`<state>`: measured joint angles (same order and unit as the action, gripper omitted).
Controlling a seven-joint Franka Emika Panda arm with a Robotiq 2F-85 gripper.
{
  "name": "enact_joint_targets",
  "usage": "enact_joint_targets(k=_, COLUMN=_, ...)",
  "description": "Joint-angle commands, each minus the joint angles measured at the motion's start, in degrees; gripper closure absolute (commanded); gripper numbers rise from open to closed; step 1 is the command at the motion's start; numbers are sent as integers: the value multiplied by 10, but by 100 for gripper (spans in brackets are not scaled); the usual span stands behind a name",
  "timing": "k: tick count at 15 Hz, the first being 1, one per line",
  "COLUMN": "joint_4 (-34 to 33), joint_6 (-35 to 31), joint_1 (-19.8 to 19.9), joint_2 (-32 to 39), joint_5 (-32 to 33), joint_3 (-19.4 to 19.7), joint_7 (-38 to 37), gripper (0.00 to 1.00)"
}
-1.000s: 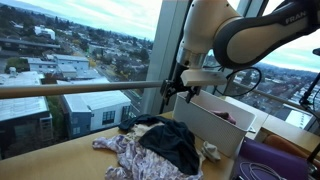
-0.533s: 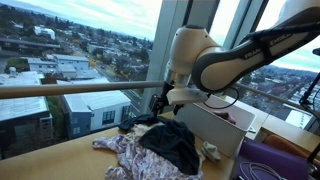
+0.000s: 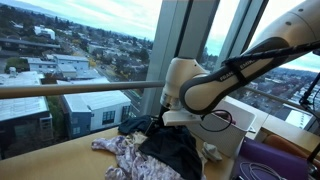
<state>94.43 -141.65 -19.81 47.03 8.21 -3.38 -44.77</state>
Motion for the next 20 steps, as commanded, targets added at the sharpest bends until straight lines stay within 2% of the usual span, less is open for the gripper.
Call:
enact_joint_targets(k=1, joint_4=-10, joint_6=7, joint_1=4, joint_2=20, joint_5=-52, joint_3=-15, joint_7=41, gripper=8)
enact_joint_targets(k=2, joint_4=-9, joint_6=7, joint_1=4, joint_2=19, joint_5=-60, joint_3=-15, joint_7=48, gripper=26)
enact_joint_targets(k=12, joint_4=0, joint_6=12, joint_1=5, joint_2=0, joint_5=-110, joint_3=-18, joint_7=92, gripper=100)
enact_joint_targets(k=14, joint_4=4, joint_6=9, joint_1=5, joint_2=-7, joint_5=-120, joint_3=-20, joint_7=98, gripper=96)
enact_joint_targets(k=16, joint_4=9, joint_6=7, joint_1=5, joint_2=-14, joint_5=-131, joint_3=-25, joint_7=103, gripper=100)
enact_joint_targets(k=20, joint_4=31, joint_6=10, joint_1=-4, joint_2=-55, joint_5=-140, joint_3=-27, joint_7=98, gripper=100)
